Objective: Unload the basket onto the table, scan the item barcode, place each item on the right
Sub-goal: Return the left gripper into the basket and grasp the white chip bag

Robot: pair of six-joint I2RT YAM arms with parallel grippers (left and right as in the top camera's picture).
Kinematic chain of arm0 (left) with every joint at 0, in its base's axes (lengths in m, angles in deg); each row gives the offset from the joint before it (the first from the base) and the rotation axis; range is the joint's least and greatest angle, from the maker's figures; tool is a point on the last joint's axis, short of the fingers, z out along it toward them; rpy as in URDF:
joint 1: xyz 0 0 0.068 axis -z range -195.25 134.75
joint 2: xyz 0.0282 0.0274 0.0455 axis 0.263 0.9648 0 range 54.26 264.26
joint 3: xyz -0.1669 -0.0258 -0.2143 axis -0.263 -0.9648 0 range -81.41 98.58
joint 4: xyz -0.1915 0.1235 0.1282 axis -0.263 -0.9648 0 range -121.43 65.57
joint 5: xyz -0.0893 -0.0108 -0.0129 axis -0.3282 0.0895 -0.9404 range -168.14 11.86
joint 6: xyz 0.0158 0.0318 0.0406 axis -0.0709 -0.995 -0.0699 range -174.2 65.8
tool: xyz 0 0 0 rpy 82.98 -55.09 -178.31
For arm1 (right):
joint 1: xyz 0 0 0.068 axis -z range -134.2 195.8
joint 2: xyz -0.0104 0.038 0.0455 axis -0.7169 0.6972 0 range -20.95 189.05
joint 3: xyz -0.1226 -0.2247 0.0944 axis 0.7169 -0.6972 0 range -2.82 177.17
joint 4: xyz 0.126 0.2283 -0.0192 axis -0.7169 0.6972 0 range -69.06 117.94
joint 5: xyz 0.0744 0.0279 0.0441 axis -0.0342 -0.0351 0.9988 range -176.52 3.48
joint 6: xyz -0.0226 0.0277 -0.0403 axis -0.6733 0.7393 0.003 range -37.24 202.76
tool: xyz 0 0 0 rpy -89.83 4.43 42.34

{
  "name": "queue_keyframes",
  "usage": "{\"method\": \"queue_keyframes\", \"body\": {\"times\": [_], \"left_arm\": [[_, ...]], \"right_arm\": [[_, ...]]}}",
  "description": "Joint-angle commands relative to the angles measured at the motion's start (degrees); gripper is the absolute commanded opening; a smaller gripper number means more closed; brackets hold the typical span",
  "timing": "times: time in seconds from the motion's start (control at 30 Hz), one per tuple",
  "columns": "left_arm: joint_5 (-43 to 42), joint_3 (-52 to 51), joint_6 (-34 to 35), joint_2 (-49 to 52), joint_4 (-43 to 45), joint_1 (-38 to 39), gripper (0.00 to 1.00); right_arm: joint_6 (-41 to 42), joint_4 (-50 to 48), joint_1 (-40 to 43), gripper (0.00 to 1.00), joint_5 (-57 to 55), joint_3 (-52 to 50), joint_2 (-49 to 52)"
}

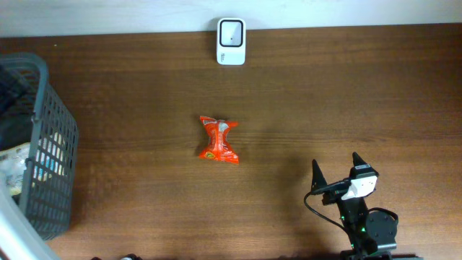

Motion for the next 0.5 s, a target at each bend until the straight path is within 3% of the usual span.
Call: {"method": "queue_keyframes", "body": {"times": [0.0,0.47], "left_arm": [[0.96,1.27,2.23,-0.63,0.7,-1.38,0.99],[4.87,1.25,4.17,-0.59,-1.77,-5.42,0.99]], "right_arm": [[0.55,0.22,-0.31,0.99,-0.04,-0.37,-0.17],[0.57,0.22,-0.31,0.99,-0.04,-0.37,-0.17]]}}
